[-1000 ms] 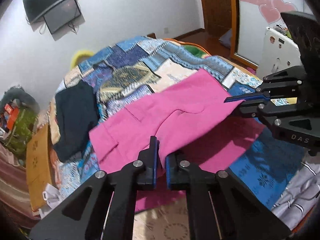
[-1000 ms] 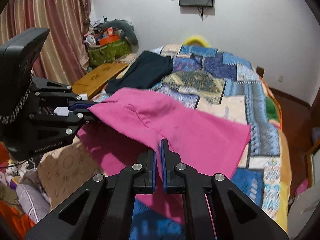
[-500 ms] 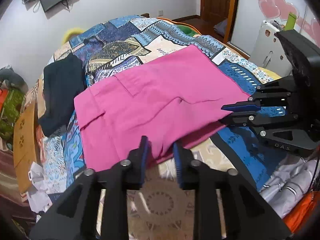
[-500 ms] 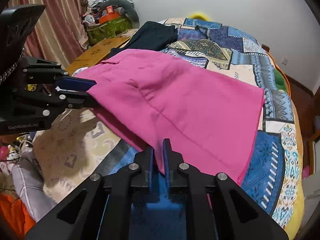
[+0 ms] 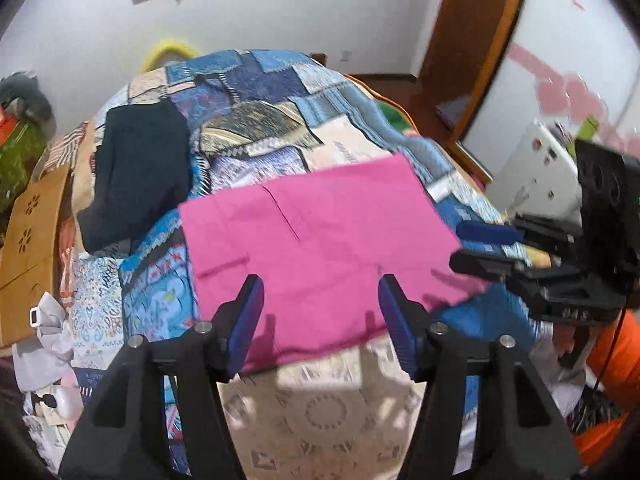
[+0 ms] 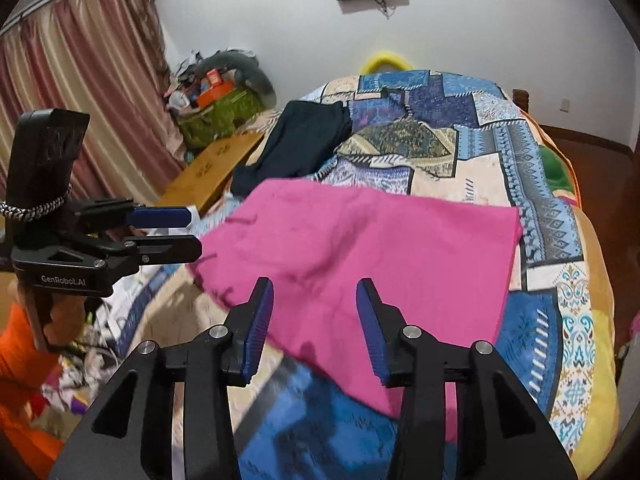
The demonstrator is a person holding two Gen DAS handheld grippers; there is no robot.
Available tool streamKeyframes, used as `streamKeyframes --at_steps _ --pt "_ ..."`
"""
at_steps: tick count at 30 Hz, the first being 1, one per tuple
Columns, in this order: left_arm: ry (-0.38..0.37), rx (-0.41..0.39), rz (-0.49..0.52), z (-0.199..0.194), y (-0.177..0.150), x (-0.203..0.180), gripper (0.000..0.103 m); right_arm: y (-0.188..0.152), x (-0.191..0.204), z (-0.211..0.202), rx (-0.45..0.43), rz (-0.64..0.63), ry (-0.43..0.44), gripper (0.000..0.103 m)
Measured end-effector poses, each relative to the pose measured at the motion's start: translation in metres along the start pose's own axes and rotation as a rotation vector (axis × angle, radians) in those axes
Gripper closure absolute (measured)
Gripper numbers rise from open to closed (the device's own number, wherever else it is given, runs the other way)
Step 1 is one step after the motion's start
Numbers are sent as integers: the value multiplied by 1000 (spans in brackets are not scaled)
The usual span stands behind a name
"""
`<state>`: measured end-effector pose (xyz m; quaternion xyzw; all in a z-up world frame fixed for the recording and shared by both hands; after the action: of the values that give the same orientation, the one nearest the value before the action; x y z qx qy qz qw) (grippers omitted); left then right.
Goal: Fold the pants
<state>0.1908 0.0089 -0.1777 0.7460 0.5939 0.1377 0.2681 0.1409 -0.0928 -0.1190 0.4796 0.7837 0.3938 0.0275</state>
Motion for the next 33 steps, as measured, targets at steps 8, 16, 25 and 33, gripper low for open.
streamKeyframes --at_steps 8,16,25,33 --pt "-72 122 -143 51 2 28 42 2 -1 48 88 94 49 58" --pt "55 111 10 63 -29 37 41 -33 -19 66 147 72 6 52" --pt "73 111 -79 51 -54 71 26 -64 -55 43 166 131 -58 52" --pt "55 102 -136 41 -67 79 22 -83 -69 26 164 171 -104 54"
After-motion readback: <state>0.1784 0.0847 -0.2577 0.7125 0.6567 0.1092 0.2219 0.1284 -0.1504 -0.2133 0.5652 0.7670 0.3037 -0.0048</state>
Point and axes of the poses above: each gripper's, at about its wrist camera, not at the fingertips, and z roughly the way its jaws point, x to its left, y to its top, the point moved 7 cm from there along z, roughly the way its jaws point, and after that the axes turned 1 degree about x, right-handed, at the moved point
